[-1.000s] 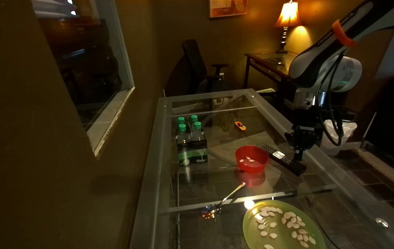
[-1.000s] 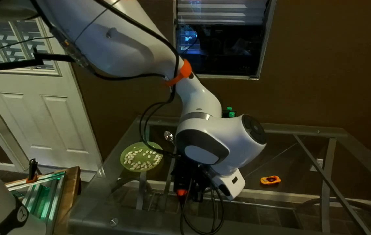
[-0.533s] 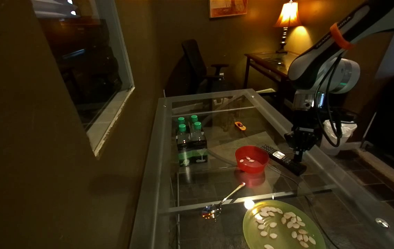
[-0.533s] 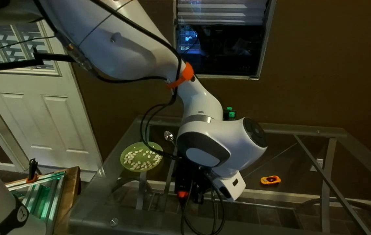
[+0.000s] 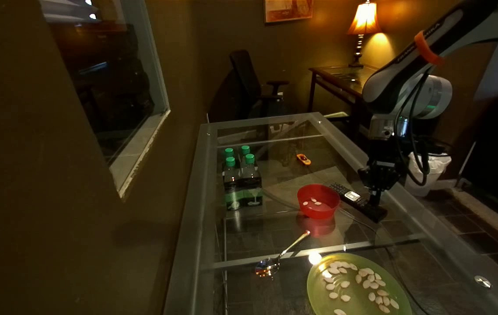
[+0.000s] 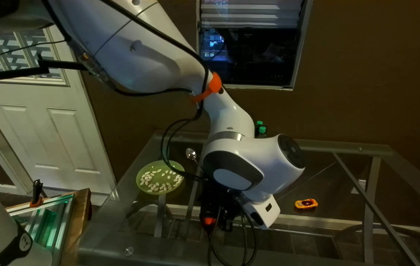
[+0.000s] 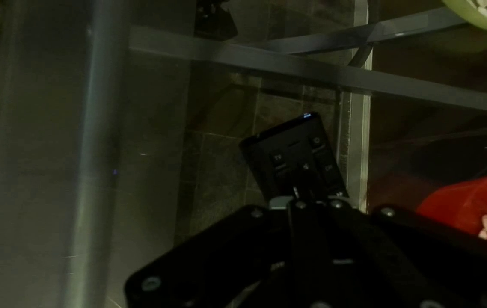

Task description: Press one button on the remote

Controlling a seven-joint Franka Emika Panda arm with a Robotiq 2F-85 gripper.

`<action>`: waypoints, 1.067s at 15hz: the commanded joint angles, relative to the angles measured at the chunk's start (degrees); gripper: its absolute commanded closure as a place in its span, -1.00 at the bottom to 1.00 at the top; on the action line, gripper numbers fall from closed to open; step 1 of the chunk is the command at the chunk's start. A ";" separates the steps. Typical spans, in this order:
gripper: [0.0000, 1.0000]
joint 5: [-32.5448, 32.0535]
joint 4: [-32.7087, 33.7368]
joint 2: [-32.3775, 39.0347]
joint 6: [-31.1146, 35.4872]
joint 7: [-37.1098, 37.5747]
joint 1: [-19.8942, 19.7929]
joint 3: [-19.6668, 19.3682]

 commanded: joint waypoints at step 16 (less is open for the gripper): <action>1.00 0.65 4.98 5.22 -4.37 2.30 -0.97 0.63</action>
